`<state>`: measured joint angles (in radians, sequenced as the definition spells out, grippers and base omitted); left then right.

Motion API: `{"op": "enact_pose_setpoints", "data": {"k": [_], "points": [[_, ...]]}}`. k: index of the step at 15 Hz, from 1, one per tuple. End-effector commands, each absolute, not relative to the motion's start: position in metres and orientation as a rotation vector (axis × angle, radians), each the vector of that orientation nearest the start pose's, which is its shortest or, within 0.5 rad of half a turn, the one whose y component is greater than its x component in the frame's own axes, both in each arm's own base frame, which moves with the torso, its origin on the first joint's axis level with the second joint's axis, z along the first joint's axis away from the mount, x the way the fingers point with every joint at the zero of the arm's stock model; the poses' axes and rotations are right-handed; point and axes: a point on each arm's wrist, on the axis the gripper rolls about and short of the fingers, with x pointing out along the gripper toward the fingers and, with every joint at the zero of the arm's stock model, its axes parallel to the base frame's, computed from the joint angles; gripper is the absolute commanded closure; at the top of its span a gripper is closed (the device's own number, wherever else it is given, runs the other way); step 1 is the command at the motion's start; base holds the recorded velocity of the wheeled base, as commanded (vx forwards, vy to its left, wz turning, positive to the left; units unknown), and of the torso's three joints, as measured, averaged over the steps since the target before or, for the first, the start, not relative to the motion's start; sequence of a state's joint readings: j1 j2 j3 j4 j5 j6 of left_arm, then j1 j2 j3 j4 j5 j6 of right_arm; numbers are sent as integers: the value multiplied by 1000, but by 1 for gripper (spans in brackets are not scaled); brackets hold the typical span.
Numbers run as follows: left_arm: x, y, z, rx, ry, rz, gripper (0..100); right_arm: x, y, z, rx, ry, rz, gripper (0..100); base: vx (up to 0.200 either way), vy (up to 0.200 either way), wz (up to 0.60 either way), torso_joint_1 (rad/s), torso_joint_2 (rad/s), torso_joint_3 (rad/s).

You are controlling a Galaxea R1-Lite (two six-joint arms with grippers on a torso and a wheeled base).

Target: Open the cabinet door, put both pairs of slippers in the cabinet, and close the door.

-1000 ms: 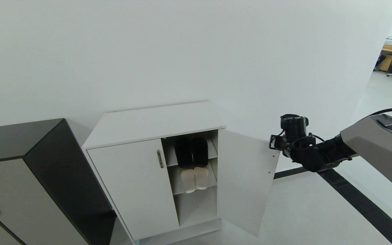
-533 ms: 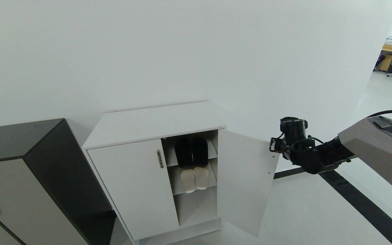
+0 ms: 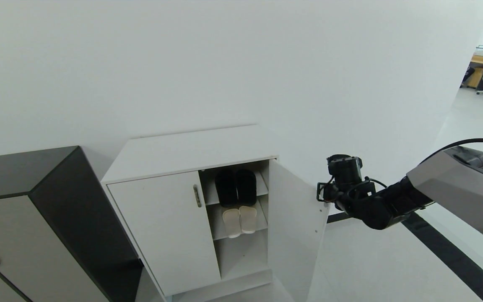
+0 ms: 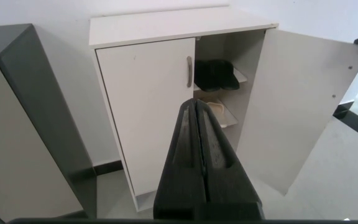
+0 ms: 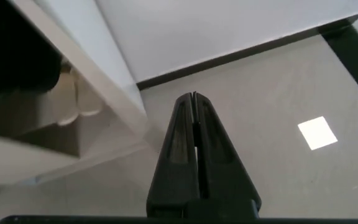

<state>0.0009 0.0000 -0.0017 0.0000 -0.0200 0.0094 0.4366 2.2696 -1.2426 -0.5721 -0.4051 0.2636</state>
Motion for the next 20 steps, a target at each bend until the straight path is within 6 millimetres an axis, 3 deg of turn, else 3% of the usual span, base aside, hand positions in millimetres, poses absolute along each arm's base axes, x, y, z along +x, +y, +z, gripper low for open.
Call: {"op": "enact_pose_setpoints", "data": {"k": [1, 3, 7, 11, 17, 20], "points": [[-23, 0, 76, 9, 0, -18, 100, 368, 209, 85, 52, 404, 49, 100, 0, 0, 0, 0, 0, 0], [-23, 0, 76, 9, 1, -18, 100, 349, 226, 89, 48, 378, 96, 100, 0, 0, 0, 0, 0, 0], [-23, 0, 76, 9, 0, -18, 100, 327, 234, 94, 33, 369, 152, 100, 0, 0, 0, 0, 0, 0], [-23, 0, 76, 9, 0, -18, 100, 318, 243, 92, 14, 376, 188, 100, 0, 0, 0, 0, 0, 0], [-23, 0, 76, 9, 1, -18, 100, 308, 250, 87, 3, 391, 220, 100, 0, 0, 600, 4, 3, 3], [-23, 0, 76, 9, 1, -18, 100, 303, 250, 80, 16, 389, 282, 100, 0, 0, 0, 0, 0, 0]]}}
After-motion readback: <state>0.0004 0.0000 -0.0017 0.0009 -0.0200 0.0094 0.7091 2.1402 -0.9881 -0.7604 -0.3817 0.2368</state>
